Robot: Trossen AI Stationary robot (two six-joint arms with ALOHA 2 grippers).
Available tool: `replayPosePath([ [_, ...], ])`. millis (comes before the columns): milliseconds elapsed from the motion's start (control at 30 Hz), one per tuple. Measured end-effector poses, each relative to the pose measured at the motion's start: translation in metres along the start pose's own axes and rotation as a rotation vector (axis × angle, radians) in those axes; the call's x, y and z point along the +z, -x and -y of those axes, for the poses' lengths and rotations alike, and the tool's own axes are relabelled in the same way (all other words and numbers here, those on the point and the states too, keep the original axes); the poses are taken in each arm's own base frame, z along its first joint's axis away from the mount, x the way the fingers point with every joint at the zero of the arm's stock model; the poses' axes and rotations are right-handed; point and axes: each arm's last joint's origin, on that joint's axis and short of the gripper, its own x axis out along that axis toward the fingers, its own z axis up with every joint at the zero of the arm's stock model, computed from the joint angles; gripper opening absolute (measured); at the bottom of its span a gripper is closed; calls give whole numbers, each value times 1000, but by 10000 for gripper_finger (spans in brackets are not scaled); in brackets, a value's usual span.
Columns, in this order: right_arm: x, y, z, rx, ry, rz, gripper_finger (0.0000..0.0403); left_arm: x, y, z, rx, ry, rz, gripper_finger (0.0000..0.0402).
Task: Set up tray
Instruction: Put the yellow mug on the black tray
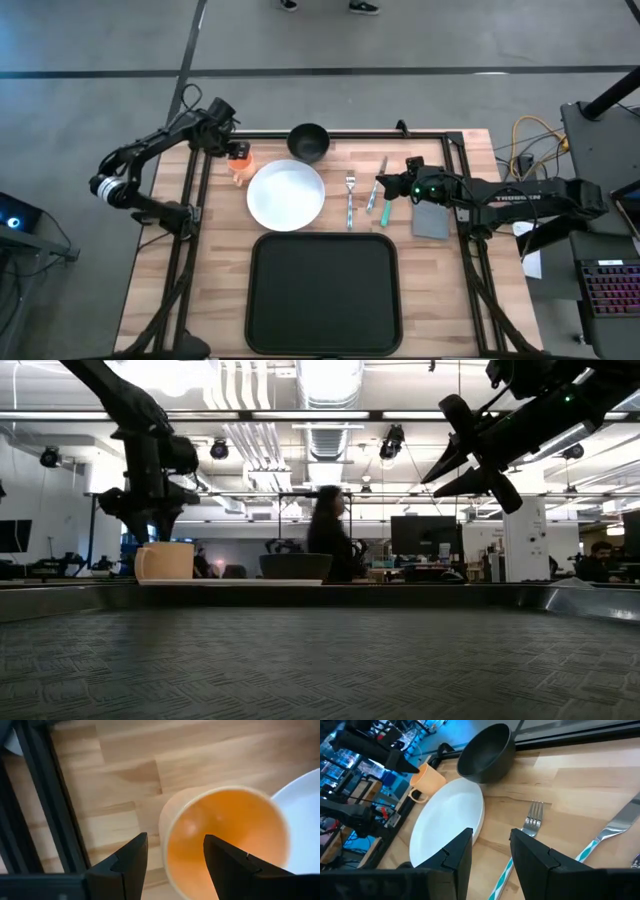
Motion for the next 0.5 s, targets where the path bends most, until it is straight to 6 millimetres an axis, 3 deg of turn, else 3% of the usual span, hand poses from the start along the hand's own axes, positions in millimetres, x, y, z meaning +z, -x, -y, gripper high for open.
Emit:
replayPosePath([
  [200, 0, 0, 0, -1, 0, 0, 123, 2, -15, -1, 71, -3, -41, 137],
  [433, 0, 0, 0, -2, 0, 0, 123, 5, -14, 0, 60, -25, -6, 19],
  [500, 0, 0, 0, -2, 0, 0, 123, 5, -14, 0, 58, -35, -1, 7],
])
